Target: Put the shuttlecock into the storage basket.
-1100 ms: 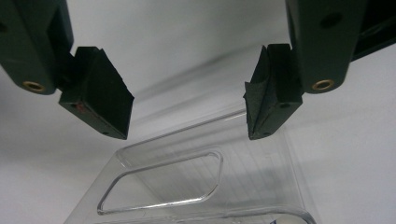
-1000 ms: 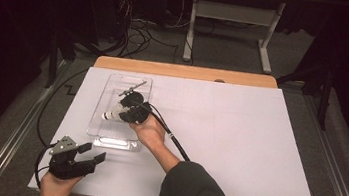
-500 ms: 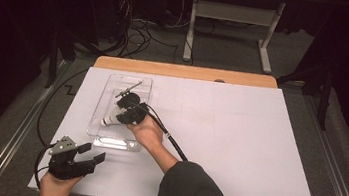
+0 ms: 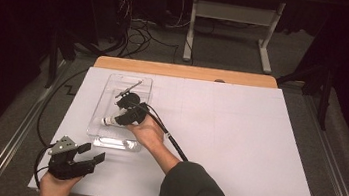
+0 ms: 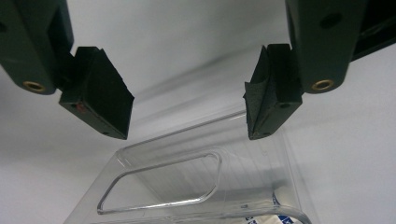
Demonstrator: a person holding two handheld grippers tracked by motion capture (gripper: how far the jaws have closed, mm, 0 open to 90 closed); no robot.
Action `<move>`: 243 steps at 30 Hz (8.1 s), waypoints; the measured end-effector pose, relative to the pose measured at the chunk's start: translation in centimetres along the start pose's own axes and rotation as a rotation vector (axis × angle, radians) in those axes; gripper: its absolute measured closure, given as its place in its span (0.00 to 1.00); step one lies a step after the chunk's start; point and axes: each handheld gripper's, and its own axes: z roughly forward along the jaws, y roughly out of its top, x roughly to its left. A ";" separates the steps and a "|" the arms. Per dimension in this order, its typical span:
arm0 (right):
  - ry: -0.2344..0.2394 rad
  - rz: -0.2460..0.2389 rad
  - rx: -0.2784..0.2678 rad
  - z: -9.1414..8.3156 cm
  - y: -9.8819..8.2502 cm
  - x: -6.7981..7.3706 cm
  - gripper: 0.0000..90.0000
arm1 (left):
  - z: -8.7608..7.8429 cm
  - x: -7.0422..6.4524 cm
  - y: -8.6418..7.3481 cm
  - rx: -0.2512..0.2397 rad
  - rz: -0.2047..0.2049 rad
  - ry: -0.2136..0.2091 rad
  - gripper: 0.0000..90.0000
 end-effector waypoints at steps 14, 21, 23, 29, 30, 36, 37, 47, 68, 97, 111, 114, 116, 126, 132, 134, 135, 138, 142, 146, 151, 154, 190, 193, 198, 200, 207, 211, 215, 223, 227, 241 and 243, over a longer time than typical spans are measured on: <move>0.008 -0.030 0.007 -0.2 -0.1 0.1 0.69 | -0.1 0.1 0.0 -0.003 -0.005 0.005 0.36; 0.026 -0.029 0.007 -0.4 -0.2 0.2 0.65 | -0.1 0.0 0.0 -0.003 -0.004 0.005 0.36; 0.030 -0.024 0.010 -0.4 -0.3 0.1 0.64 | -0.1 0.0 0.0 -0.003 -0.005 0.005 0.36; 0.039 -0.019 0.010 -0.5 -0.7 -0.2 0.64 | 0.0 0.0 0.0 -0.002 -0.004 0.005 0.37; 0.037 -0.021 0.008 -0.5 -0.8 -0.3 0.64 | 0.0 0.0 0.0 -0.002 -0.004 0.005 0.37; 0.043 -0.015 0.008 -0.7 -1.0 -0.5 0.64 | 0.0 0.0 0.0 -0.001 -0.003 0.005 0.37; 0.044 -0.015 0.008 -0.7 -1.0 -0.5 0.64 | 0.0 0.0 0.0 -0.001 -0.003 0.006 0.37; 0.051 0.003 0.012 -0.9 -1.4 -0.9 0.63 | 0.0 0.0 0.0 0.000 -0.003 0.006 0.37; 0.043 0.013 0.000 -2.2 -2.3 -1.5 0.72 | 0.1 0.0 0.0 0.004 -0.002 0.006 0.37; 0.032 0.023 0.013 -1.9 -2.6 -1.5 0.97 | 0.1 0.0 0.0 0.004 0.000 0.006 0.37; -0.014 0.034 0.006 -3.1 -2.5 -1.9 0.89 | 0.1 0.0 0.0 0.007 0.002 0.006 0.37; -0.020 0.033 0.012 -3.0 -2.5 -1.9 0.94 | 0.1 0.0 0.0 0.008 0.002 0.005 0.37; -0.026 0.033 0.019 -2.8 -2.5 -1.9 0.96 | 0.1 -0.1 0.0 0.009 0.002 0.005 0.37; -0.060 0.021 0.030 -2.0 -2.1 -1.9 0.94 | 0.1 0.0 0.0 0.004 0.003 0.006 0.37; -0.086 0.018 0.009 -2.9 -2.0 -1.8 0.85 | 0.1 0.0 0.0 0.006 0.001 0.005 0.37; -0.091 0.021 0.006 -3.2 -2.0 -1.8 0.84 | 0.1 0.0 0.0 0.007 0.000 0.006 0.37; -0.093 0.011 0.002 -3.3 -2.0 -1.8 0.83 | 0.1 0.0 0.0 0.007 0.001 0.007 0.37; -0.099 0.008 -0.004 -3.6 -2.0 -1.7 0.81 | 0.1 0.0 0.0 0.006 0.000 0.006 0.37; -0.093 0.009 -0.018 -4.0 -2.2 -1.7 0.79 | 0.1 0.0 0.0 0.009 0.000 0.006 0.37; -0.074 0.011 -0.033 -4.2 -2.4 -1.7 0.74 | 0.1 0.0 0.0 0.007 0.001 0.006 0.37; -0.070 0.011 -0.065 -4.7 -2.7 -1.8 0.69 | 0.2 0.0 0.0 0.009 0.002 0.006 0.37; -0.062 0.017 -0.084 -5.1 -2.9 -2.0 0.67 | 0.2 -0.1 0.0 0.010 0.003 0.006 0.37; -0.115 0.065 -0.168 -8.2 -6.1 -4.7 0.61 | 0.2 0.0 0.0 0.009 -0.001 0.009 0.37; -0.116 0.074 -0.171 -8.4 -6.4 -4.9 0.61 | 0.2 0.0 0.0 0.009 -0.001 0.009 0.37; -0.119 0.086 -0.173 -8.5 -6.8 -5.3 0.60 | 0.2 0.0 0.0 0.009 -0.002 0.010 0.37; -0.119 0.088 -0.173 -8.6 -7.0 -5.4 0.60 | 0.2 0.0 0.0 0.009 -0.002 0.011 0.37; -0.120 0.099 -0.177 -8.8 -7.3 -5.6 0.60 | 0.2 0.1 0.0 0.008 -0.003 0.009 0.37; -0.121 0.107 -0.175 -8.9 -7.6 -5.8 0.60 | 0.2 0.1 0.0 0.008 -0.003 0.009 0.37; -0.123 0.111 -0.174 -9.1 -7.9 -6.1 0.60 | 0.2 0.1 0.0 0.008 -0.004 0.009 0.37; -0.128 0.129 -0.179 -9.6 -8.6 -6.7 0.60 | 0.2 0.1 0.0 0.009 -0.003 0.010 0.37; -0.130 0.135 -0.177 -9.7 -8.9 -6.9 0.60 | 0.2 0.0 0.0 0.009 -0.006 0.010 0.37; -0.140 0.154 -0.184 -10.2 -10.0 -7.5 0.60 | 0.1 0.1 0.0 0.009 -0.005 0.010 0.37; -0.141 0.157 -0.183 -10.2 -10.2 -7.6 0.60 | 0.1 0.1 0.0 0.009 -0.005 0.011 0.37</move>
